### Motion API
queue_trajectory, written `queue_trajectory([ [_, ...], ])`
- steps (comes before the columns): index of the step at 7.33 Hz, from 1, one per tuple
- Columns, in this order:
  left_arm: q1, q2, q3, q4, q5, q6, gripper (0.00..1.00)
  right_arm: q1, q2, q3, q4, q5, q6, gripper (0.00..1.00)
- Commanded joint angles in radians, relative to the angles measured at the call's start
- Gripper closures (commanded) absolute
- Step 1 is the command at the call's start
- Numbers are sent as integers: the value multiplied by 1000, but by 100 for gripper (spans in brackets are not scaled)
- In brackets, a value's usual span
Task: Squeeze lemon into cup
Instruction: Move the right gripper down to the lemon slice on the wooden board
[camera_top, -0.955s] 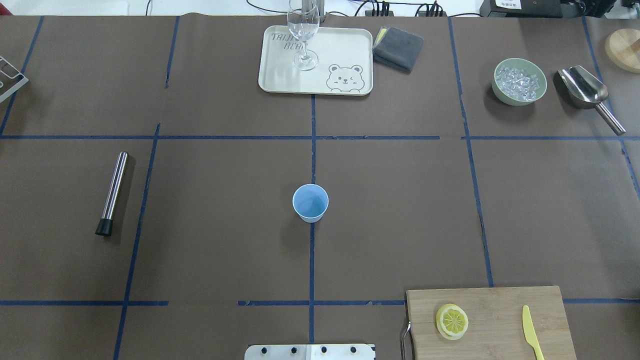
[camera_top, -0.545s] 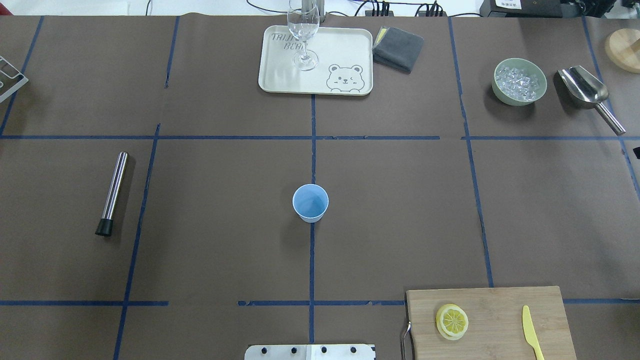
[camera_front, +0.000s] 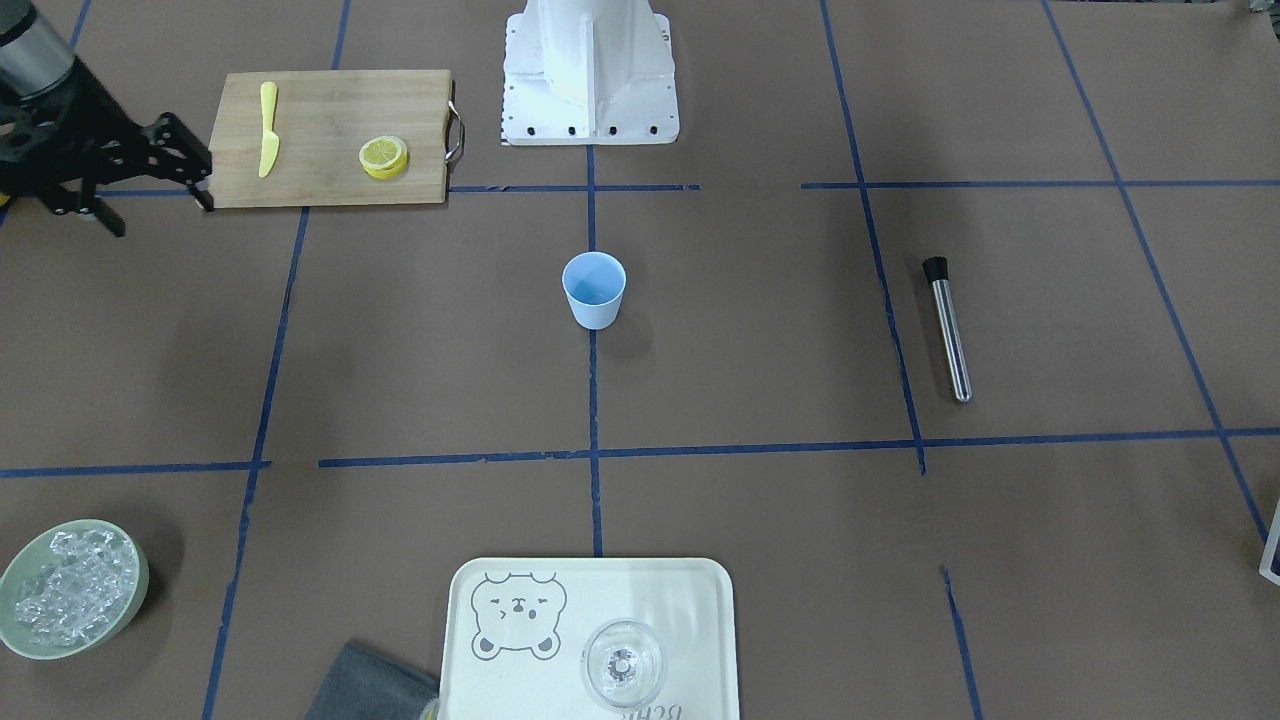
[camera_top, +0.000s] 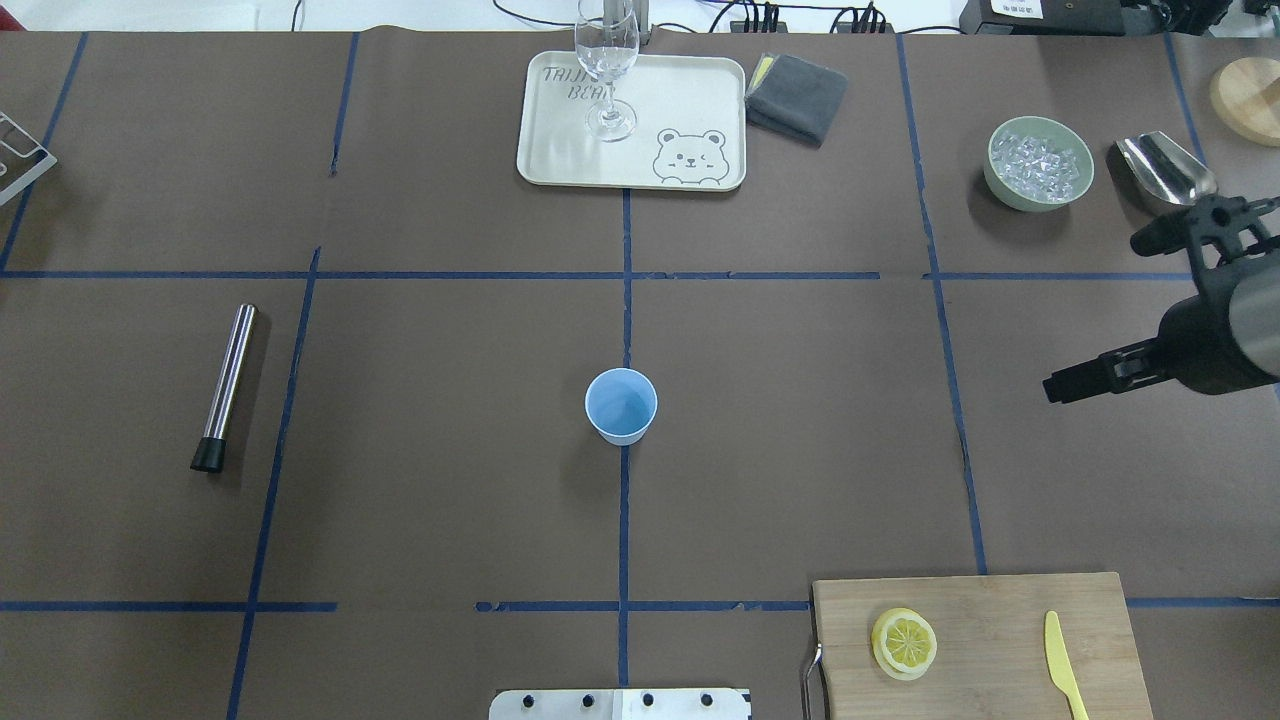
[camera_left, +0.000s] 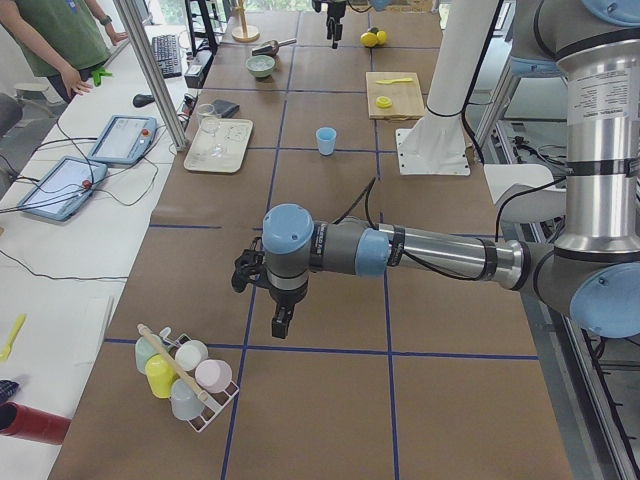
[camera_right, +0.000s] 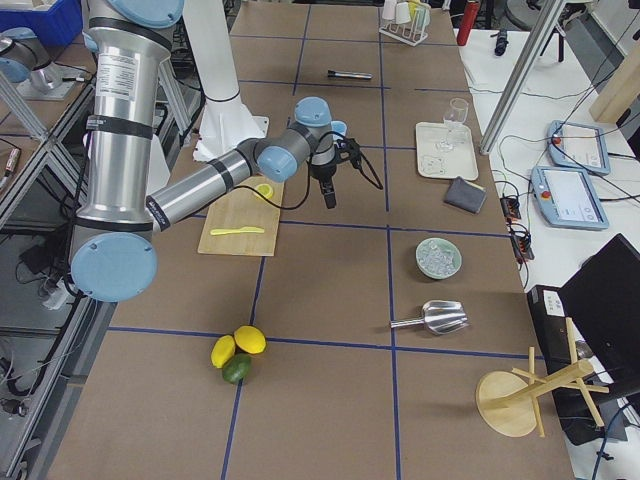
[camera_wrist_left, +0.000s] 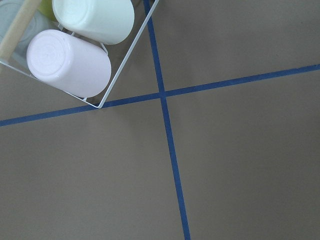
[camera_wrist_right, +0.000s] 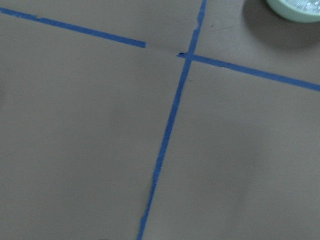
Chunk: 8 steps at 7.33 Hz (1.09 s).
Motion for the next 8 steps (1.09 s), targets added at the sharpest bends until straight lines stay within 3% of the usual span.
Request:
queue_trajectory([
  [1,1,-1,1,-26,0,0,0,-325,-1,84,-1,-278,341,1],
  [3,1,-3,1,-26,0,-2,0,-587,-9,78,-4,-541,550,2],
  [4,1,-1,1,-26,0,0,0,-686,-9,76,-3,-610,668,2],
  [8,1,3,1,-26,0,0,0,-791,-3,-38,57,-685,798,2],
])
